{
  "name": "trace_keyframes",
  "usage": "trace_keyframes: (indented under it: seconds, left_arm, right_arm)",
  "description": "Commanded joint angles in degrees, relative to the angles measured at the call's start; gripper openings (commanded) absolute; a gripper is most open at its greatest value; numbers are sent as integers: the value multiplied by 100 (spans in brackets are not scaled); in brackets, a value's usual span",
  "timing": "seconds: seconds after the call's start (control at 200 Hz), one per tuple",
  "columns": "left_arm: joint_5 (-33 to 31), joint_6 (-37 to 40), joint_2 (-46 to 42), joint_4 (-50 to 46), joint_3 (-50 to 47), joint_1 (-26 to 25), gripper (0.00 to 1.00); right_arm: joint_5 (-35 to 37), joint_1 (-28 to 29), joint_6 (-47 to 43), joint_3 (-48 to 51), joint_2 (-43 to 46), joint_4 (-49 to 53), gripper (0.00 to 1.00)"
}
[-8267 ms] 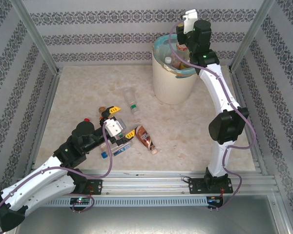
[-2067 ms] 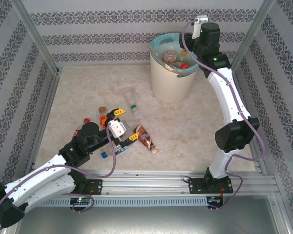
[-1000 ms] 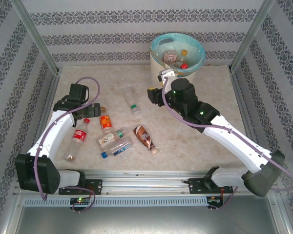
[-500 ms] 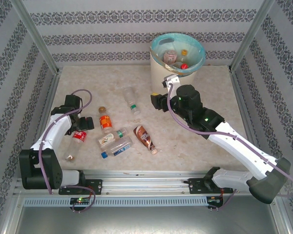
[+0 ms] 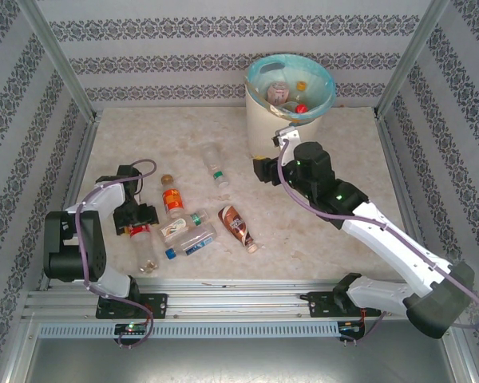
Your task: Put the plastic bottles in the bin
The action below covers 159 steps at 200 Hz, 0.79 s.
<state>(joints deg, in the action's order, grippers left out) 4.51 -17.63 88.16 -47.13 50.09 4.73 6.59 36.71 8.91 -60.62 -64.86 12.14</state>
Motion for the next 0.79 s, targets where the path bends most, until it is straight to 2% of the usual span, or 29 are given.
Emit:
trace_keyframes:
  seconds: [0.0,0.135,0.285,0.44,0.48,0.595,0.689,0.789]
  left_arm:
    - [120,-35,82,-2,90,52,71]
    - [114,82,-35,-9,196,62,51]
    - [-69,139,-445,-84,321,60,50]
    - [-60,189,-1592,-61,682,41,50]
    - [45,234,-1994,91,773,24,49]
    - [415,509,-3140,892,929,-219,35]
    - [762,715,-3728,1564,1002,-527,24]
    - [1252,891,-4085,2133,986,-978,23]
  right_arm:
    - [-53,-102,137,88,224,-134,73]
    - [-39,-157,148,84,277,-130,73]
    - [-58,-157,192,-20,262,-55,73]
    - [-261,-139,320,-185,243,-1,72]
    - [-337,-142,364,-241,239,-15,71]
    - [-750,-82,505,-374,205,-166,70]
    - [-1362,-11,633,-499,144,-495,69]
    - [-2004,179,629,-732,-6,-819,68]
